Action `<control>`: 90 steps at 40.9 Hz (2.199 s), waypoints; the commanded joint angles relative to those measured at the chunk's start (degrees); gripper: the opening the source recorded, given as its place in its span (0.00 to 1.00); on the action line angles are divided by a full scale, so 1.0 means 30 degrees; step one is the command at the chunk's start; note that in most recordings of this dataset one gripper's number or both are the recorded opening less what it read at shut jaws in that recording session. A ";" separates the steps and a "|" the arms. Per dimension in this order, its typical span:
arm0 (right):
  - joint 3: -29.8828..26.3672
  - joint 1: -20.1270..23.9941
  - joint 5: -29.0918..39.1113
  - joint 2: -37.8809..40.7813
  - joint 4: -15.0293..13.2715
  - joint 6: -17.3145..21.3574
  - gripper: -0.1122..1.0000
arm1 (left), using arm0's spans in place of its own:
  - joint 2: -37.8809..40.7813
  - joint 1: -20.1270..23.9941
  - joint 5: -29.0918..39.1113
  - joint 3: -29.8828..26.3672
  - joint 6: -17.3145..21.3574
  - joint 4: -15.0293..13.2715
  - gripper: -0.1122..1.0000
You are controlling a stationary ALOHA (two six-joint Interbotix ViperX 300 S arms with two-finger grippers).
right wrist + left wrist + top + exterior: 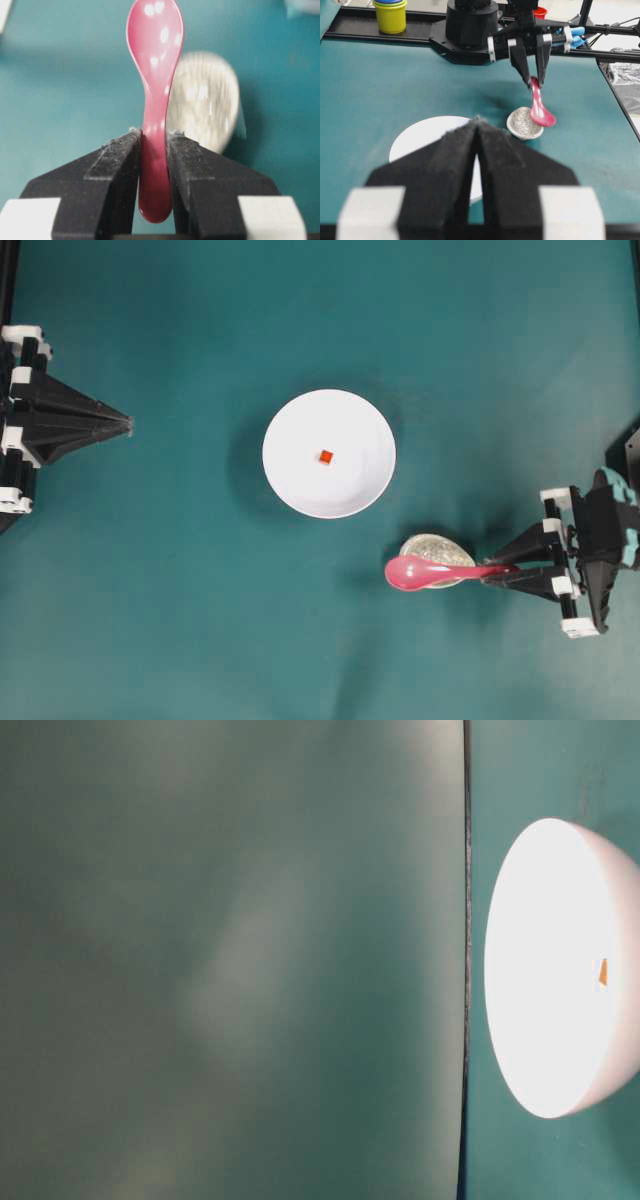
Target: Grip the spoon and scoop the red block from the bowl with right arm.
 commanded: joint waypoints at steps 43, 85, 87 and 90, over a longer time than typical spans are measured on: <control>-1.2158 -1.7021 2.6953 -0.5039 -0.0264 -0.5596 0.32 | 0.0117 -0.0029 0.0000 -0.0527 0.0029 0.0029 0.10; -1.8516 -1.6904 3.5801 0.2783 -1.0693 0.2607 0.32 | 0.0059 -0.0029 0.0703 -0.0557 0.0381 0.0088 0.10; -1.8545 -1.6904 3.5684 0.2988 -1.0752 0.2607 0.32 | 0.0059 -0.0029 0.0703 -0.0557 0.0381 0.0088 0.10; -1.8604 -1.6875 3.5449 0.3223 -1.0840 0.2578 0.32 | 0.0029 -0.0029 0.0703 -0.0557 0.0381 0.0088 0.10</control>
